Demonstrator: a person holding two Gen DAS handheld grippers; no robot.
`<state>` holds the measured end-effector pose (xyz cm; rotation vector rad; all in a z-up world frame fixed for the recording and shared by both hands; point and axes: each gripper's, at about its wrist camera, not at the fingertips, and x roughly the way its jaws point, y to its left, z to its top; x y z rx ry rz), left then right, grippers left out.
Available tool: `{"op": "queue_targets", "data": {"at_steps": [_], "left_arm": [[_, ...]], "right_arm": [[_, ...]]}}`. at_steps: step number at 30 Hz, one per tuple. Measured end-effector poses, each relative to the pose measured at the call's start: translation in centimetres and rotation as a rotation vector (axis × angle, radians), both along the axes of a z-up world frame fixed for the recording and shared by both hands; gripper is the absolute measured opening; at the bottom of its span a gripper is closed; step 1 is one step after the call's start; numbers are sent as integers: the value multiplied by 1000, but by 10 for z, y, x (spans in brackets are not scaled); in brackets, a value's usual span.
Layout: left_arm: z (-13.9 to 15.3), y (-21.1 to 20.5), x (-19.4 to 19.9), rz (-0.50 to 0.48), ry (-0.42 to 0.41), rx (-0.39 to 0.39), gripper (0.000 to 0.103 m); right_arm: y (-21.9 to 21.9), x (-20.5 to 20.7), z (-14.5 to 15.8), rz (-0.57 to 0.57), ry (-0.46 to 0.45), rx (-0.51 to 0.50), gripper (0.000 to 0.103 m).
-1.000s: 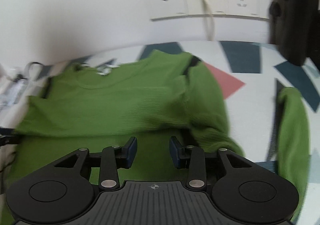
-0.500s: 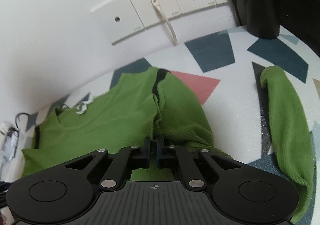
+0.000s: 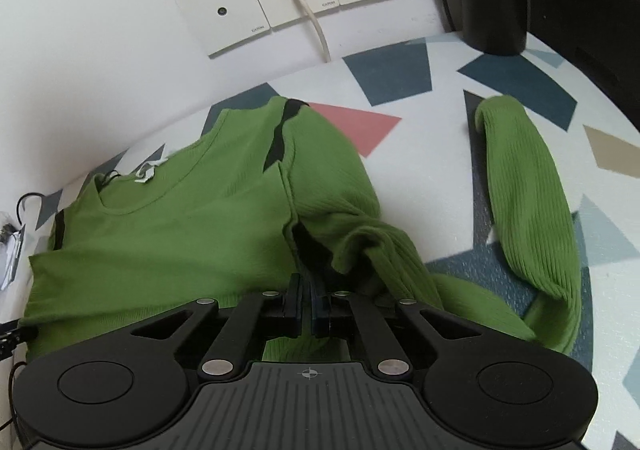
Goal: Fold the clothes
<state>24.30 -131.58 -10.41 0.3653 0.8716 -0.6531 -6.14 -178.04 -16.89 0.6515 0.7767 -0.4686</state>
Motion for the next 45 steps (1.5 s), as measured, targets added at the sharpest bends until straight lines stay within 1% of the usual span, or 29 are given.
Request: {"op": "queue_targets", "data": {"at_steps": [1, 2, 3, 4, 5, 6, 7, 10, 12, 13, 14, 16, 19, 22, 24, 26, 27, 28, 29, 33, 36, 37, 38, 40, 43, 45], "left_arm": [[2, 1, 0, 16, 5, -3, 62], [5, 2, -1, 23, 6, -13, 63], [9, 4, -3, 28, 4, -25, 65], [14, 5, -6, 37, 0, -37, 72], [19, 7, -9, 55, -5, -50, 76], [25, 9, -12, 80, -5, -76, 85], [31, 11, -15, 108, 5, -111, 92], [42, 13, -24, 192, 80, -207, 95], [41, 14, -28, 231, 133, -243, 98], [38, 14, -31, 238, 156, -250, 101], [35, 14, -34, 243, 174, -247, 101], [23, 13, -38, 249, 189, -196, 101], [9, 14, -44, 260, 197, -144, 101], [3, 13, -50, 258, 192, -117, 101], [0, 11, -53, 252, 185, -104, 101], [-2, 8, -55, 243, 177, -91, 101], [-3, 7, -56, 241, 172, -85, 101], [-4, 6, -57, 238, 166, -78, 102], [-5, 4, -58, 235, 159, -71, 102], [-7, -2, -61, 205, 126, -27, 102], [-7, -3, -59, 189, 112, -14, 102], [-8, -3, -57, 189, 109, -13, 102], [-9, -1, -55, 194, 107, -11, 102], [-10, 0, -52, 185, 94, -1, 102], [-11, -1, -51, 160, 83, 5, 103], [-10, -2, -49, 159, 88, 9, 103]], "right_arm": [[0, -3, 2, -4, -9, 6, 7], [-1, -6, 5, -8, -22, 9, 13], [-1, -12, 11, -16, -50, -4, 16], [-1, -17, 17, -23, -78, -17, 24], [-2, -23, 24, -33, -103, -35, 32], [-3, -29, 31, -52, -116, -76, 36], [-7, -35, 36, -72, -120, -114, 41], [-25, -49, 33, -163, -73, -156, 47], [-38, -59, 30, -224, -41, -185, 47], [-44, -64, 29, -255, -26, -199, 49], [-50, -69, 27, -283, -9, -210, 54], [-59, -76, 17, -317, 27, -201, 59], [-64, -80, 4, -313, 53, -179, 59], [-63, -79, -5, -282, 72, -181, 60], [-60, -81, -8, -257, 70, -185, 57], [-61, -81, -10, -245, 68, -172, 42], [-62, -82, -9, -249, 71, -177, 35], [-63, -84, -9, -252, 73, -179, 16], [-65, -86, -8, -260, 72, -169, 12], [-74, -104, 6, -383, 2, -174, 10], [-75, -121, 25, -476, -111, -209, 10], [-76, -125, 29, -489, -140, -208, 10], [-77, -126, 30, -488, -153, -190, 11], [-79, -123, 26, -455, -140, -131, 11], [-74, -117, 16, -437, -126, -64, 12], [-69, -112, 15, -434, -145, -31, 12]]}}
